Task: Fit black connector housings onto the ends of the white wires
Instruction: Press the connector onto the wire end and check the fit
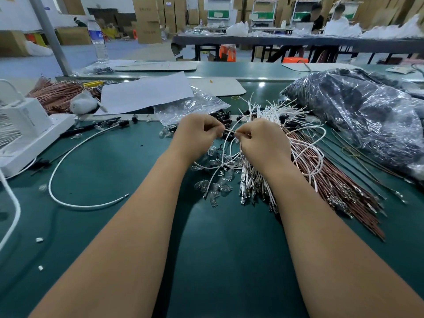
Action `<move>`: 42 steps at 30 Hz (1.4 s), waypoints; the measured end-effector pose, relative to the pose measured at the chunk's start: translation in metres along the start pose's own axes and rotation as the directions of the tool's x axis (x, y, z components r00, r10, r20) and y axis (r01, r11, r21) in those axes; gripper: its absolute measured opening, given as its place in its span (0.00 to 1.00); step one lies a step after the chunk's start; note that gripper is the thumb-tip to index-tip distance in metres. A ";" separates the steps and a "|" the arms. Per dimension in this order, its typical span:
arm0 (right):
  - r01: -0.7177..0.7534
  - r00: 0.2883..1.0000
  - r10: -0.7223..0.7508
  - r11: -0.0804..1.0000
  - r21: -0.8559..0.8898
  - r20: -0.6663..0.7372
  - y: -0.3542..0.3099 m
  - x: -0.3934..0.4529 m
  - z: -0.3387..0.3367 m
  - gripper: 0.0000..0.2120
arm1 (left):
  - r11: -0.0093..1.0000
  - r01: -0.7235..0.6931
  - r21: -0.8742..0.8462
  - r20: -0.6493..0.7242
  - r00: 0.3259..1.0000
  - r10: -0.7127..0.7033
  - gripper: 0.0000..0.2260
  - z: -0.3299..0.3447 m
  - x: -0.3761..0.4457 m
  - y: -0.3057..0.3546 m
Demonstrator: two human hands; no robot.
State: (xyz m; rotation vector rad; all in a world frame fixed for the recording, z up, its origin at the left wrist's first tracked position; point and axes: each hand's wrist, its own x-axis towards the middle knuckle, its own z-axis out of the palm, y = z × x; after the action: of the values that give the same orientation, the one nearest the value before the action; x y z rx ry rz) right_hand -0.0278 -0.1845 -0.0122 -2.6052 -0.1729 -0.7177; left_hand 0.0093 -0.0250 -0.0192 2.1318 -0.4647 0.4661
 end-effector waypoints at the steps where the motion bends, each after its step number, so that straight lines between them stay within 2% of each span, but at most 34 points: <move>1: -0.037 0.999 0.036 0.999 -0.014 -0.010 0.001 0.000 0.001 0.09 | 1.000 0.011 -0.003 0.005 1.000 -0.011 0.06 0.002 0.003 -0.001; 3: -0.102 0.994 0.102 0.994 -0.023 -0.033 0.002 0.001 0.001 0.09 | 0.998 0.046 0.049 0.038 0.998 -0.048 0.11 0.007 0.009 -0.004; 5: -0.131 0.990 0.131 0.991 -0.004 -0.050 0.002 0.001 0.001 0.09 | 0.960 0.069 0.270 0.125 0.987 -0.106 0.17 0.013 0.015 -0.009; 7: -0.130 0.990 0.131 0.991 0.021 -0.056 0.001 0.001 0.001 0.09 | 0.861 0.033 0.507 0.183 0.972 -0.146 0.17 0.017 0.020 -0.010; 9: -0.122 0.991 0.124 0.992 0.037 -0.058 0.001 0.001 0.001 0.08 | 0.803 -0.011 0.596 0.214 0.966 -0.146 0.16 0.017 0.026 -0.006; 11: -0.120 0.991 0.123 0.991 0.055 -0.059 0.001 0.002 0.000 0.08 | 0.798 0.001 0.603 0.197 0.969 -0.150 0.14 0.015 0.029 -0.002; 15: -0.121 0.990 0.129 0.984 0.134 -0.054 0.001 0.002 -0.002 0.08 | 0.900 0.074 0.430 0.067 0.991 -0.113 0.10 0.015 0.019 0.007; 18: -0.097 0.991 0.112 0.979 0.180 -0.072 0.001 0.002 -0.002 0.09 | 0.950 0.096 0.297 0.032 0.993 -0.110 0.10 0.010 0.012 0.013; 23: -0.022 0.992 0.052 0.966 0.259 -0.111 -0.002 0.001 -0.001 0.11 | 0.986 0.145 -0.081 -0.149 0.976 -0.156 0.07 0.000 0.002 0.019; 26: 0.020 0.990 0.023 0.955 0.295 -0.142 -0.004 0.001 -0.001 0.11 | 0.878 0.227 -0.421 -0.082 0.955 -0.286 0.08 0.001 -0.004 0.020; 28: 0.028 0.987 0.027 0.943 0.331 -0.160 -0.004 0.001 0.000 0.10 | 0.806 0.265 -0.530 -0.037 0.942 -0.334 0.10 -0.002 -0.005 0.018; 31: 0.021 0.986 0.041 0.930 0.367 -0.160 -0.004 0.000 0.001 0.10 | 0.730 0.285 -0.621 0.000 0.931 -0.364 0.11 -0.006 -0.010 0.013; 37: 0.023 0.996 0.009 0.939 0.343 -0.092 -0.010 -0.003 0.004 0.11 | 0.628 0.220 -0.746 -0.011 0.940 -0.342 0.14 -0.002 -0.015 0.021; 42: 0.004 0.989 0.050 0.932 0.363 -0.139 -0.007 -0.002 0.004 0.11 | 0.561 0.228 -0.796 0.017 0.934 -0.356 0.14 -0.001 -0.016 0.023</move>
State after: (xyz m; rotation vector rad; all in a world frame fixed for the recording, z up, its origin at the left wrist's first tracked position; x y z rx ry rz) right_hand -0.0289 -0.1761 -0.0135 -2.1919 -0.2080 -0.7827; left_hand -0.0157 -0.0341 -0.0102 1.2415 -0.1552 0.1564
